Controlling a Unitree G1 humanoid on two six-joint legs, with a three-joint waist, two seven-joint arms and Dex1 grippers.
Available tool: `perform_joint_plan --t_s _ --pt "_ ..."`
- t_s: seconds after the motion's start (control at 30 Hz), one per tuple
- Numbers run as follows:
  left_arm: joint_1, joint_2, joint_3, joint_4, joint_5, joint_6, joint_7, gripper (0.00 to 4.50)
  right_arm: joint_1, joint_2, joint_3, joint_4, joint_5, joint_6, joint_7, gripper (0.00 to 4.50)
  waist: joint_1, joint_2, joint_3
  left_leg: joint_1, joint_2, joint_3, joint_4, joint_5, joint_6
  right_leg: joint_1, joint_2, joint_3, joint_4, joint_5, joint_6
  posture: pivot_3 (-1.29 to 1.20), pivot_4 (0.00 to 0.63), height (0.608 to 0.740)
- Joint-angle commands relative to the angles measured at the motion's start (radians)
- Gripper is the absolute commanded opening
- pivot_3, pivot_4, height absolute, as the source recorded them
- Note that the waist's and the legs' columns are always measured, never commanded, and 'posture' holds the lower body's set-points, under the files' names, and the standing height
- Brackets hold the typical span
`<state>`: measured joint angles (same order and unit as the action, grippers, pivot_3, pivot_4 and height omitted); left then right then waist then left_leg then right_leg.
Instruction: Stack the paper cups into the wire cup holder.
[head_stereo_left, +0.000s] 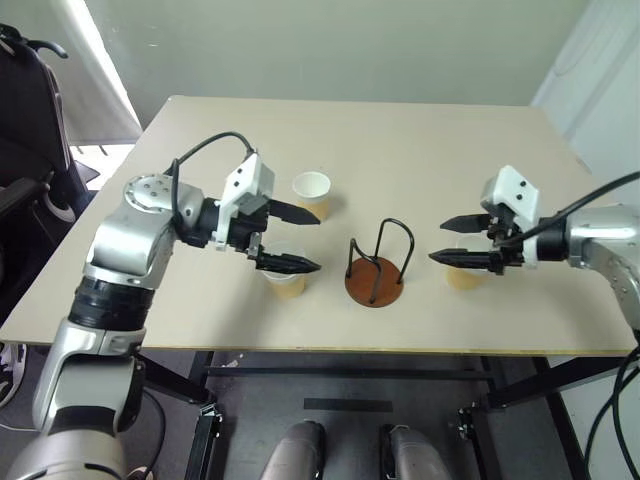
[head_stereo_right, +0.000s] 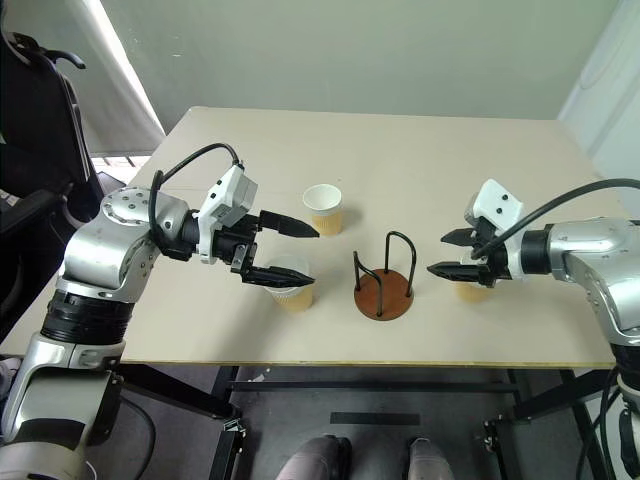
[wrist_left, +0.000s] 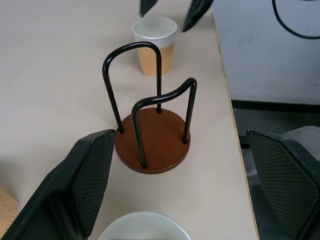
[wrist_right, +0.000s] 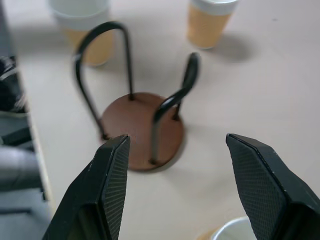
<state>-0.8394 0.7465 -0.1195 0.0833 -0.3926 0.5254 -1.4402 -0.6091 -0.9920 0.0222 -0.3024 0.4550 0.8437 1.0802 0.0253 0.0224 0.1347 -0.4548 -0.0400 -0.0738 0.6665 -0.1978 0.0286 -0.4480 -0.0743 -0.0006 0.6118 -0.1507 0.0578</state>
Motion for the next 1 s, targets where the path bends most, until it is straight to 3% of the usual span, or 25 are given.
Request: perform_joint_plan --t_s 0.03,0.27,0.7,0.8,1.0 --pt "-0.016 0.002 0.012 -0.01 -0.011 -0.016 -0.006 4.5 0.026 -0.068 -0.015 -0.005 -0.036 -0.082 0.044 3.05 0.0 0.0 0.0 0.0 0.0 0.0 0.0 0.0 0.0 0.0 0.0 0.0 0.0 0.0 0.0 0.0 0.15 0.74" --pt "-0.013 -0.002 0.011 -0.007 -0.007 -0.027 -0.001 4.5 0.039 -0.104 0.069 0.129 -0.189 -0.258 0.06 3.05 -0.002 0.0 0.0 0.001 0.0 0.0 0.0 0.0 0.001 0.001 0.0 0.0 0.0 0.002 0.003 0.0 0.15 0.74" --pt "-0.012 0.028 0.024 0.018 0.0 -0.075 -0.026 4.5 0.042 -0.082 0.148 0.218 -0.305 -0.381 0.112 3.05 -0.002 0.0 0.0 0.001 0.0 0.0 0.001 -0.001 0.003 0.001 0.0 0.0 0.0 0.003 0.005 0.0 0.15 0.74" --pt "-0.023 0.035 0.025 0.031 0.003 -0.084 -0.029 4.5 0.042 -0.072 0.156 0.222 -0.32 -0.394 0.118 2.45 -0.002 0.0 0.0 0.001 0.0 0.0 0.001 -0.001 0.003 0.001 0.0 0.0 0.0 0.003 0.005 0.0 0.15 0.74" --pt "-0.034 0.047 0.026 0.049 0.012 -0.105 -0.03 4.5 0.038 -0.062 0.149 0.231 -0.335 -0.408 0.134 0.38 -0.002 0.0 0.0 0.0 0.0 0.0 0.001 -0.001 0.003 0.001 0.0 0.0 0.0 0.003 0.005 0.0 0.15 0.74"
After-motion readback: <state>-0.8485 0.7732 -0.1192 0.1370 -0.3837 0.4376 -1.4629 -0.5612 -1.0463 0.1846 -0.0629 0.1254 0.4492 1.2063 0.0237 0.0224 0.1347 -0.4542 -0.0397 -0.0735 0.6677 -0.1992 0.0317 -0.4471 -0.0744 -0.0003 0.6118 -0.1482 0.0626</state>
